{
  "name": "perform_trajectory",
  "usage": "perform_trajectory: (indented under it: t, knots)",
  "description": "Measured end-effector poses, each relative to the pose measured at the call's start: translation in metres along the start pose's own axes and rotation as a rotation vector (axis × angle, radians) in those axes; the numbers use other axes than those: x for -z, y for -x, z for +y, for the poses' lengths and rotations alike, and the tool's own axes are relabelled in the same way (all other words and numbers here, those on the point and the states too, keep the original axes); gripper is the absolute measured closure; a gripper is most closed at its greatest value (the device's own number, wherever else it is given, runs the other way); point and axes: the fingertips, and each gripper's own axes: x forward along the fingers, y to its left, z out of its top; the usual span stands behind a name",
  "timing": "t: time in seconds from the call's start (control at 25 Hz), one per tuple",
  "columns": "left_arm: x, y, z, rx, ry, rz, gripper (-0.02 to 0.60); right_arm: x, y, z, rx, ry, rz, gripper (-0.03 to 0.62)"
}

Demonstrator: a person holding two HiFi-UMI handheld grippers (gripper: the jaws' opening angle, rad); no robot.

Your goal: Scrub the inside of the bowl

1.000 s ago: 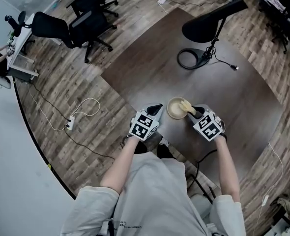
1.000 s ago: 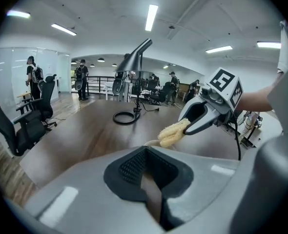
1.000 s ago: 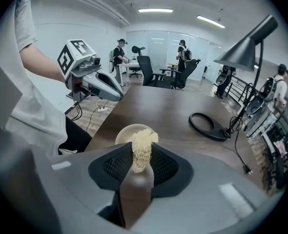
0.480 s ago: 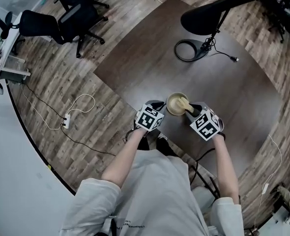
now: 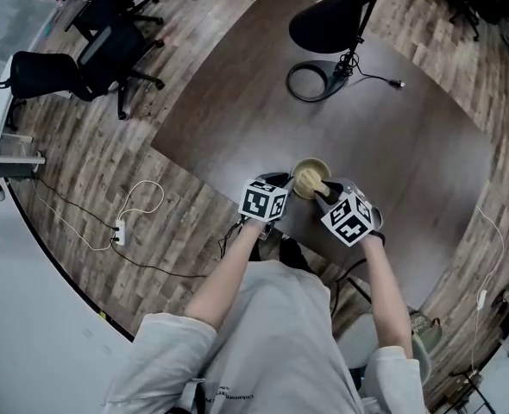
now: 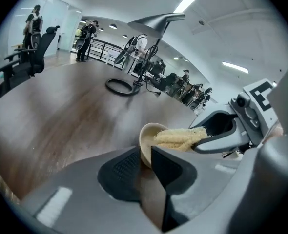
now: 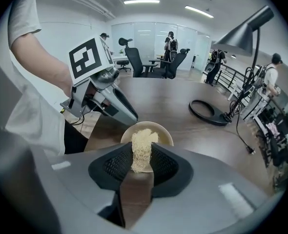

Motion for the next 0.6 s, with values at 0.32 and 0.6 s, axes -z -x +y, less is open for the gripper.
perform_trajectory:
  t: [0.32,0.6]
  knots:
    - [0.0,-0.03,0.005,-0.091,0.025,0.074,0.509,0.004,0.005,-0.006,0.047,-0.053,0.0,0.462]
    - [-0.019,-0.03,0.003,-0.142,-0.053,0.048,0.564,0.004,0.011,-0.011,0.067,-0.105,-0.02,0.462]
